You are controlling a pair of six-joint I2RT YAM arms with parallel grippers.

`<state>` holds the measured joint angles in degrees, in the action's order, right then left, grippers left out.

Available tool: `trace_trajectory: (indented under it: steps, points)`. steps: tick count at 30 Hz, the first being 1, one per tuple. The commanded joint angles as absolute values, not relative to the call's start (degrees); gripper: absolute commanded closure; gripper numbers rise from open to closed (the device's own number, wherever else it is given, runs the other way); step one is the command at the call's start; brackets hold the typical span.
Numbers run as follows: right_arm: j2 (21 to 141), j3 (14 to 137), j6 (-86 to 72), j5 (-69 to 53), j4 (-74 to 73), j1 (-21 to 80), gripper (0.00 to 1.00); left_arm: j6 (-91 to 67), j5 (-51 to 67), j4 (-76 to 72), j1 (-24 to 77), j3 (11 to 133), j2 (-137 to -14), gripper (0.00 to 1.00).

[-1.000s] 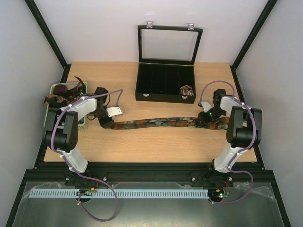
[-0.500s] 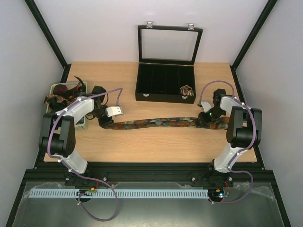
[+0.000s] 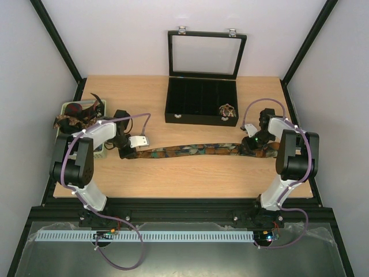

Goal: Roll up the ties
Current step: Adjust the tie at the center of the board.

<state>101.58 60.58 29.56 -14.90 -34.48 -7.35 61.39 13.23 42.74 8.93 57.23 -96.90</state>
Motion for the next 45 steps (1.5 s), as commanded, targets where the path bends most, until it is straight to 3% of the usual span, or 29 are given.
trace_trajectory:
  steps: [1, 6, 14, 19, 23, 35, 41, 45]
  points:
    - [105.7, 58.1, 30.9, -7.0, -34.0, -8.1, 0.64, 59.8, 14.4, 45.1, 8.0, 59.6, -97.3, 0.97]
    - [105.6, 58.1, 31.3, -6.9, -34.1, -8.3, 0.65, 55.0, 23.0, 46.7, 2.6, 64.4, -96.5, 0.98]
    - [105.0, 60.6, 29.8, -11.0, -36.4, -8.3, 0.65, 54.5, 18.5, 43.5, 2.6, 60.6, -99.7, 0.93]
    - [101.5, 65.3, 27.9, -18.2, -40.9, -8.3, 0.56, 53.3, 17.9, 42.9, 2.7, 61.3, -100.4, 0.48]
    - [98.7, 71.7, 24.8, -21.9, -45.3, -10.6, 0.46, 51.9, 18.1, 43.0, 3.5, 64.1, -99.5, 0.39]
    - [102.6, 73.4, 18.9, -18.0, -49.1, -32.2, 0.42, 46.0, 17.1, 39.1, 14.4, 64.8, -100.4, 0.34]
    - [103.5, 72.2, 15.8, -18.6, -47.4, -34.9, 0.32, 44.8, 17.5, 38.1, 14.9, 64.6, -100.7, 0.34]
    - [108.4, 73.2, 15.3, -25.8, -50.5, -34.9, 0.31, 44.0, 18.0, 37.4, 14.9, 64.1, -100.6, 0.34]
